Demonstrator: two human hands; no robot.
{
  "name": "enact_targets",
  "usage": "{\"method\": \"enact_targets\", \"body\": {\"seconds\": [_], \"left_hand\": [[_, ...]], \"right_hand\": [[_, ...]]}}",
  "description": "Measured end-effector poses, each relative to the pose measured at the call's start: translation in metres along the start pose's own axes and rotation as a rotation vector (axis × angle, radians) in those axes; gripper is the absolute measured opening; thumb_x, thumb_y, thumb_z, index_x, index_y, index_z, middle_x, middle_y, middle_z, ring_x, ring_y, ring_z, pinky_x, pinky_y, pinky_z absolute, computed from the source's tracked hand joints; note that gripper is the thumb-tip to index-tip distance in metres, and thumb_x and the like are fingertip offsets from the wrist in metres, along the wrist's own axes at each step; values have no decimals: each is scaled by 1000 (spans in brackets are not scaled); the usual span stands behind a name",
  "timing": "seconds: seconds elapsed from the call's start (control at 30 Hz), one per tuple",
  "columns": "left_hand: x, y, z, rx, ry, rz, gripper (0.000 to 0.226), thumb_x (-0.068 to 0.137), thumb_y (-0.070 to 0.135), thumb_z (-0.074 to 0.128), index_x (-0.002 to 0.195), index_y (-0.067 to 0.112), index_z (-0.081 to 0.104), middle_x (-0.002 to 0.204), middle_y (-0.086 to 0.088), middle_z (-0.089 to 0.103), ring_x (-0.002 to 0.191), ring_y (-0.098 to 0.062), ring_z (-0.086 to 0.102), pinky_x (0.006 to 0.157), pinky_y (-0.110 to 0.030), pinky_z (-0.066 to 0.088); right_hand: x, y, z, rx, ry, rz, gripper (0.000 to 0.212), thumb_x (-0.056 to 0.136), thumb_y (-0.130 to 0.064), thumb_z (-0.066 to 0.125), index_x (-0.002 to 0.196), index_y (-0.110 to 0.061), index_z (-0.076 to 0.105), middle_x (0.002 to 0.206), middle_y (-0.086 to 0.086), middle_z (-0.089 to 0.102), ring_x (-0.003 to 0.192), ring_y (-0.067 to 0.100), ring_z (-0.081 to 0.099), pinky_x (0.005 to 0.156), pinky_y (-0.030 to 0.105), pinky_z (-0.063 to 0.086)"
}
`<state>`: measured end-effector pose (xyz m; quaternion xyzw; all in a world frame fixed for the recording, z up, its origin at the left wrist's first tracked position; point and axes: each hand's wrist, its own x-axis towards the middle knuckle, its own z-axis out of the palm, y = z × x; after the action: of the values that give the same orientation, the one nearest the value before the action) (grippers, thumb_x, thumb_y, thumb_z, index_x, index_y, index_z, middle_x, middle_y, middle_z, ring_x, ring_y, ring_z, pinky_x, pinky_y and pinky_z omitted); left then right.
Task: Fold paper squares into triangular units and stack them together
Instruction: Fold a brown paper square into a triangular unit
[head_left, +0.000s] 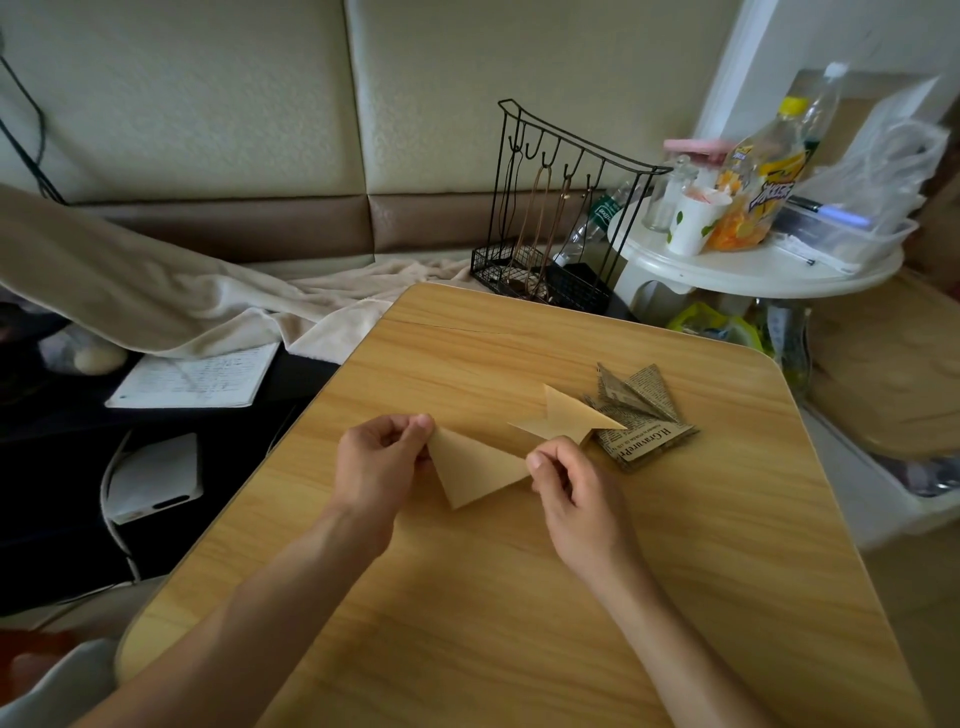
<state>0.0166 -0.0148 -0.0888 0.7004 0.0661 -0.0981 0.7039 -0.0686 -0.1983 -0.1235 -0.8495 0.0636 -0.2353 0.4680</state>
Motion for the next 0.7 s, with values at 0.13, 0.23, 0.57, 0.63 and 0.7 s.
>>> {"method": "enact_targets", "body": {"seconds": [0.13, 0.23, 0.57, 0.63, 0.7], "left_hand": [[-3, -1, 3, 61, -83, -38, 20, 100, 28, 65, 96, 10, 72, 92, -7, 75, 79, -13, 73, 65, -20, 57], [-8, 0, 5, 63, -217, -64, 21, 91, 33, 75, 99, 13, 75, 88, -2, 78, 81, -12, 75, 65, -19, 58], [-13, -1, 5, 48, -320, -82, 29, 82, 27, 83, 104, 9, 77, 94, -7, 80, 90, -19, 77, 72, -24, 60], [-13, -1, 6, 16, -316, -84, 30, 83, 29, 82, 103, 7, 77, 96, -10, 78, 91, -22, 74, 77, -31, 58], [-12, -1, 5, -32, -326, -83, 30, 85, 28, 80, 103, 4, 76, 94, -12, 76, 87, -22, 69, 82, -38, 55]], "right_hand": [[1, 4, 0, -15, 29, 3, 22, 103, -13, 60, 81, -14, 60, 66, -3, 59, 62, 13, 52, 59, 25, 39], [1, 4, 0, -17, 37, 8, 22, 103, -13, 60, 81, -11, 60, 67, -2, 60, 63, 15, 53, 62, 30, 41], [0, -1, -2, 82, -72, 26, 22, 98, -18, 68, 77, -19, 63, 64, 1, 57, 58, 14, 48, 57, 33, 39], [1, -1, -4, 96, -126, 9, 24, 97, -14, 68, 74, -17, 62, 63, -3, 55, 59, 10, 47, 57, 30, 39], [1, -3, -5, 94, -208, -5, 22, 94, -18, 65, 73, -19, 60, 62, -7, 52, 59, 7, 45, 56, 29, 37]]}}
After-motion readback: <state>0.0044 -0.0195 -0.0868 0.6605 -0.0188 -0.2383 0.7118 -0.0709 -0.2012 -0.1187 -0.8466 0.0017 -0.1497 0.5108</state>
